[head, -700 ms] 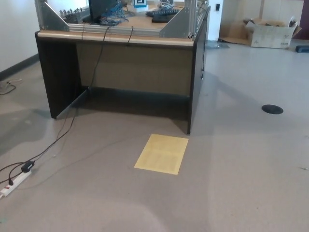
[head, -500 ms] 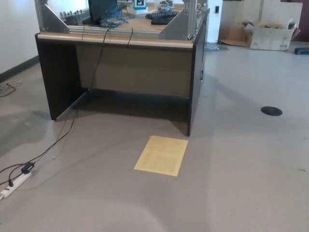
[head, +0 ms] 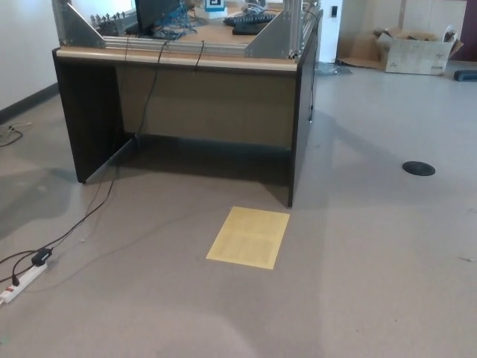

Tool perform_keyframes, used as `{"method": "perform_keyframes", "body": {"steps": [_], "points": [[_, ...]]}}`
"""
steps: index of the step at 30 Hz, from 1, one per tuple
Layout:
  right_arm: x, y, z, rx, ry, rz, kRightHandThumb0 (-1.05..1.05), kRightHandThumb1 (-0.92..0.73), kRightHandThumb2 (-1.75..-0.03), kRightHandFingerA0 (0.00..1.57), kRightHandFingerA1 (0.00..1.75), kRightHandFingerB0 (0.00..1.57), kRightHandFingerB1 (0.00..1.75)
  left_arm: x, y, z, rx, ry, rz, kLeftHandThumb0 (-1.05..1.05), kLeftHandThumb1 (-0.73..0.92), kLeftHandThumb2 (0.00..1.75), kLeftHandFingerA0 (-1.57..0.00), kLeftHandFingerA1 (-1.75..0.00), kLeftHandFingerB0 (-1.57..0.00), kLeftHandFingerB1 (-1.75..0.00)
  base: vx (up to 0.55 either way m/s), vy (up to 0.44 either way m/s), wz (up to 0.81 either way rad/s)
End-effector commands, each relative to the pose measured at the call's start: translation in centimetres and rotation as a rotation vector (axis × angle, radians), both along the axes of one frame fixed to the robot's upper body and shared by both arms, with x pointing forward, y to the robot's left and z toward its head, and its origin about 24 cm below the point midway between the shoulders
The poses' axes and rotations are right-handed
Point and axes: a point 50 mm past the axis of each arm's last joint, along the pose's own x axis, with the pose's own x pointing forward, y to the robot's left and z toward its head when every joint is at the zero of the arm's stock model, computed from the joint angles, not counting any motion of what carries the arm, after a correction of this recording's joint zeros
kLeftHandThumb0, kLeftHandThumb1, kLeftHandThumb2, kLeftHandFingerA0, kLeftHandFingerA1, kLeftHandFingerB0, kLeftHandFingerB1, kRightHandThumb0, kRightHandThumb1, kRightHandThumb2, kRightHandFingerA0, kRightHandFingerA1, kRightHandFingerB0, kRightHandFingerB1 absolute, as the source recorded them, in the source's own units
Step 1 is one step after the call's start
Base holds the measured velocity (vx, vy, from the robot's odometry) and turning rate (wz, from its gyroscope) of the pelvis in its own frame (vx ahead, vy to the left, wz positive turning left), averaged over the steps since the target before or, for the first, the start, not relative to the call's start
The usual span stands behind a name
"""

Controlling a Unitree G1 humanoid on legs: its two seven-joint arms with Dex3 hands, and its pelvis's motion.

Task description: A person hands over a black lunchbag to the robot and the robot uses its left hand to grab the strips of the lunchbag, the gives it back to the person.

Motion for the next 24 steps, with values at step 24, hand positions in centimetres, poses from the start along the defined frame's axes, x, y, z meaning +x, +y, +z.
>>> {"method": "perform_keyframes", "body": {"steps": [24], "points": [[2.2,1.7,1.0,0.01,-0.06,0.056,-0.69,-0.76,-0.63,0.32,0.39,0.29,0.34,8.1,-13.1,37.2,0.476,-0.988,-0.686,-0.74,0.55,0.59,0.0,-0.24,-0.01,-0.24,0.0,0.0,0.0]]}}
